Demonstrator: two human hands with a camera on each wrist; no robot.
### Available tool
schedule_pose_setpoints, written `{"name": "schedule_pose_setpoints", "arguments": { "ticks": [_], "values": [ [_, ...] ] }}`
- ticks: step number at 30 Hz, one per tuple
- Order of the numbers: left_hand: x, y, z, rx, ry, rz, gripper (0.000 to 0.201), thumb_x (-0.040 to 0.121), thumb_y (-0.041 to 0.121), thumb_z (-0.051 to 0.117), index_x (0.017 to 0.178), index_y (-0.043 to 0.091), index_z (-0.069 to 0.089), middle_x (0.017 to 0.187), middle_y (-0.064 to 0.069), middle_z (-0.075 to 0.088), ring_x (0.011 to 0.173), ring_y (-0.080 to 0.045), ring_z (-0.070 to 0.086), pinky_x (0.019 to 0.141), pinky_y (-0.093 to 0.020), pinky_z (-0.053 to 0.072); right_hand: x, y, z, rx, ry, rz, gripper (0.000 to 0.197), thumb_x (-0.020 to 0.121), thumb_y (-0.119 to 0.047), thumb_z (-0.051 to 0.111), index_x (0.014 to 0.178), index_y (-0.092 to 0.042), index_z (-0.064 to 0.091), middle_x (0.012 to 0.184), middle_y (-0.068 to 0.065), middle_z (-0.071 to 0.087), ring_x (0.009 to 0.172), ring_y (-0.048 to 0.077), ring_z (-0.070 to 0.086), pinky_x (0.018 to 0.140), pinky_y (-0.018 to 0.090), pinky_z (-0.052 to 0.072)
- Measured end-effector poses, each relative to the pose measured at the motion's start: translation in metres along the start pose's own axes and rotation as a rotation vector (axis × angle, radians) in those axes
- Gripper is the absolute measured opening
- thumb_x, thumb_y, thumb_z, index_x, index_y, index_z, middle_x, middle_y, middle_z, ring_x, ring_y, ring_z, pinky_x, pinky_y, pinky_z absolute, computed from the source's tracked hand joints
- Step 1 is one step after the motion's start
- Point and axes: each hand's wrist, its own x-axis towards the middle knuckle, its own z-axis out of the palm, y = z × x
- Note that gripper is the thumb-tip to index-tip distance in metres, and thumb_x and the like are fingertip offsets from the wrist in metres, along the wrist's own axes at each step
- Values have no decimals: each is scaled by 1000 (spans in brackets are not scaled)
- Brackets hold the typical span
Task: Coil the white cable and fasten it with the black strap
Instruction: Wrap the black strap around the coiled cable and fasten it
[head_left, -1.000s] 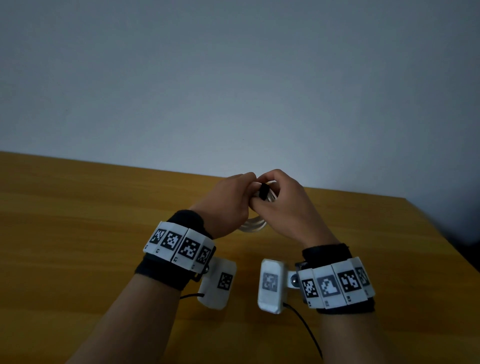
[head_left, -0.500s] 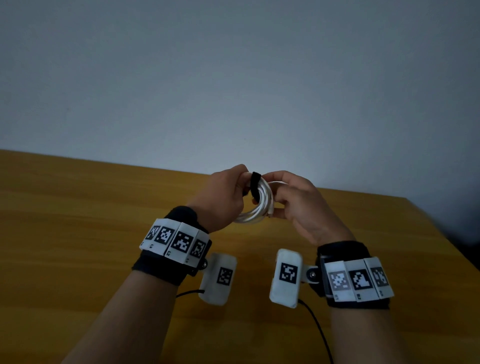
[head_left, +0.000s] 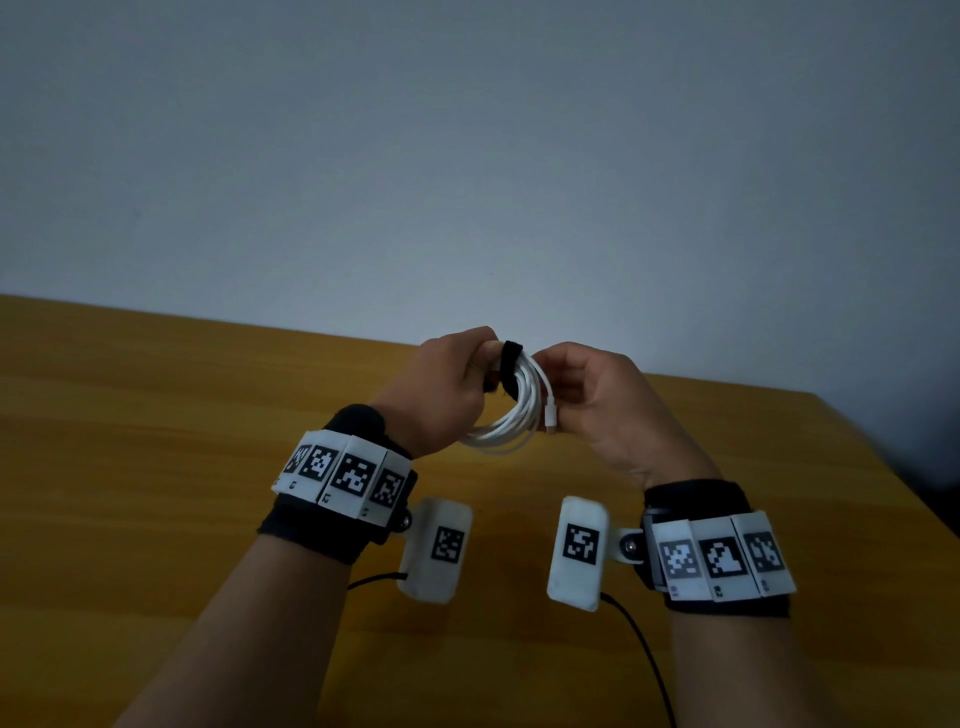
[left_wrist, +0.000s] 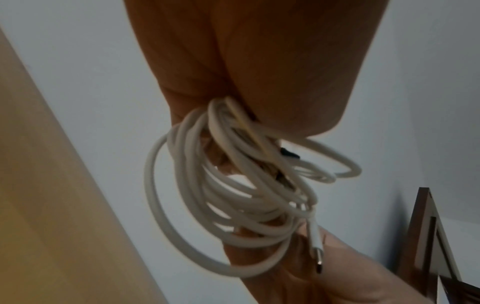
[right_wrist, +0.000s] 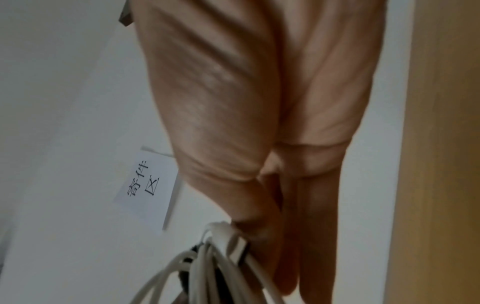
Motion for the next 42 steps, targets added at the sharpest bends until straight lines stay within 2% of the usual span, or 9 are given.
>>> {"name": "schedule_pose_setpoints", "arguments": {
  "ticks": [5, 10, 15, 23, 29, 34, 36, 39, 42],
  "values": [
    [-1, -3, -3, -28, -13, 4, 42, 104, 37, 29, 74, 16, 50, 64, 6, 51, 55, -12, 43, 57, -28, 37, -1, -2, 1, -99, 82, -41, 34, 84, 7, 76, 93, -25, 79, 85, -6, 81, 79, 4, 76, 67, 15, 58],
    [-3, -2, -7, -104, -41, -30, 43, 103, 40, 30, 71, 17, 47, 62, 4, 47, 53, -12, 38, 57, -33, 36, -3, -6, 2, -102, 95, -78, 34, 83, 10, 75, 92, -22, 81, 82, -6, 81, 76, 3, 76, 67, 12, 57],
    [-4, 2, -8, -221, -60, -99, 42, 105, 33, 33, 72, 11, 45, 61, 3, 40, 55, -13, 34, 60, -33, 33, -3, -6, 1, -123, 101, -101, 34, 81, 9, 77, 93, -23, 81, 77, -15, 79, 76, 0, 76, 68, 8, 55],
    [-4, 5, -9, -301, -67, -193, 45, 105, 31, 34, 80, 1, 57, 52, 14, 48, 54, -12, 40, 59, -31, 38, -1, -3, 4, -159, 127, -158, 28, 82, 6, 78, 94, -18, 83, 84, -7, 81, 77, 2, 77, 72, 9, 55],
    [-4, 8, -11, -349, -45, -219, 49, 105, 28, 35, 82, -10, 56, 55, 3, 46, 46, -10, 38, 48, -19, 33, -1, -4, 4, -154, 130, -193, 31, 81, 7, 77, 92, -20, 83, 84, -8, 81, 78, 4, 77, 75, 11, 56],
    [-4, 10, -9, -381, -96, -233, 53, 105, 28, 36, 84, -15, 58, 61, -14, 47, 52, -19, 38, 54, -29, 30, -1, -4, 5, -133, 165, -247, 27, 82, 4, 78, 91, -21, 83, 84, -6, 81, 79, 6, 78, 76, 15, 58],
    [-4, 12, -6, -395, -133, -246, 54, 104, 28, 36, 84, -17, 57, 55, -7, 45, 45, -17, 35, 49, -24, 30, -1, -4, 4, -136, 195, -266, 22, 83, 2, 78, 91, -18, 83, 83, -6, 81, 79, 5, 78, 76, 15, 58],
    [-4, 13, -4, -437, -154, -262, 47, 104, 28, 35, 77, -4, 57, 47, 9, 42, 42, -11, 33, 47, -22, 29, -1, -3, 5, -180, 249, -308, 21, 84, 5, 77, 90, -14, 83, 80, -11, 77, 77, -3, 75, 74, 9, 55],
    [-4, 12, -4, -467, -174, -262, 46, 105, 29, 34, 69, 4, 47, 44, 10, 41, 40, -10, 29, 46, -23, 28, 0, -1, 7, -212, 315, -344, 18, 86, 7, 73, 90, -8, 82, 78, -12, 75, 76, -6, 74, 75, 8, 56]
  ]
}}
